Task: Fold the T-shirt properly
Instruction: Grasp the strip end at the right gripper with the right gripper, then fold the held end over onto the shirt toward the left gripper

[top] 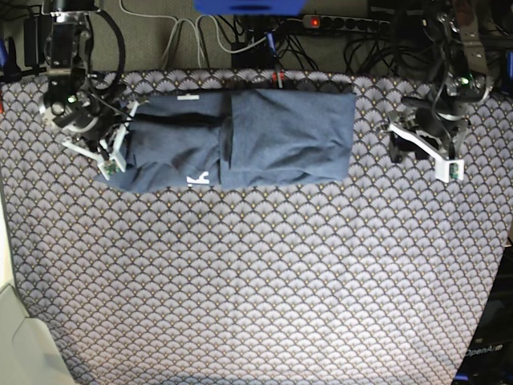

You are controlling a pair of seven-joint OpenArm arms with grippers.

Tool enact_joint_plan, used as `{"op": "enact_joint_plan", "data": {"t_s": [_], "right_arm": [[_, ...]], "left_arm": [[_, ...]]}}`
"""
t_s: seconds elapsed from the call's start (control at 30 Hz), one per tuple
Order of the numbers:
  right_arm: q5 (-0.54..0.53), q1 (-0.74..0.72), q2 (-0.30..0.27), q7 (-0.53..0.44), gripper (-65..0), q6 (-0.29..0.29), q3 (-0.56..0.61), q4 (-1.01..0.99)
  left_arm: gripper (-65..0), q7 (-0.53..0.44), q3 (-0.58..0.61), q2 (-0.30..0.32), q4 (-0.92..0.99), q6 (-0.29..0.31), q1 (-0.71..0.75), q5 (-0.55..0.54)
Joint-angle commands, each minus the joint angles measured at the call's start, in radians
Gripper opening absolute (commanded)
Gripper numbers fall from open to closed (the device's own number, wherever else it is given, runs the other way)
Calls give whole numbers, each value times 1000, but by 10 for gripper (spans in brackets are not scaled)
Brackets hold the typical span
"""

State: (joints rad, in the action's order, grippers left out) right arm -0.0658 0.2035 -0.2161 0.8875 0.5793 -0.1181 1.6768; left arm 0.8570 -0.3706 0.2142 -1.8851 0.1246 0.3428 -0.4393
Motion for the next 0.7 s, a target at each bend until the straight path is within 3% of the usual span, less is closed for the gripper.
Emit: {"op": "enact_joint_plan", "data": {"t_s": [0.0, 0.27, 0.43, 0.67], "right_arm": [[-41, 9, 10, 14, -650, 35, 14, 23], [-39, 29, 22, 22, -650, 35, 18, 283], [-36, 23, 57, 22, -650, 35, 25, 308], [-36, 29, 62, 22, -650, 35, 169, 314]], "left_arm": [[-350, -20, -5, 11, -20, 2, -4, -10], [-350, -20, -5, 11, -23, 2, 2, -10], [-351, -20, -6, 11, -37, 2, 17, -10], [-351, -20, -6, 11, -38, 2, 34, -10]]}}
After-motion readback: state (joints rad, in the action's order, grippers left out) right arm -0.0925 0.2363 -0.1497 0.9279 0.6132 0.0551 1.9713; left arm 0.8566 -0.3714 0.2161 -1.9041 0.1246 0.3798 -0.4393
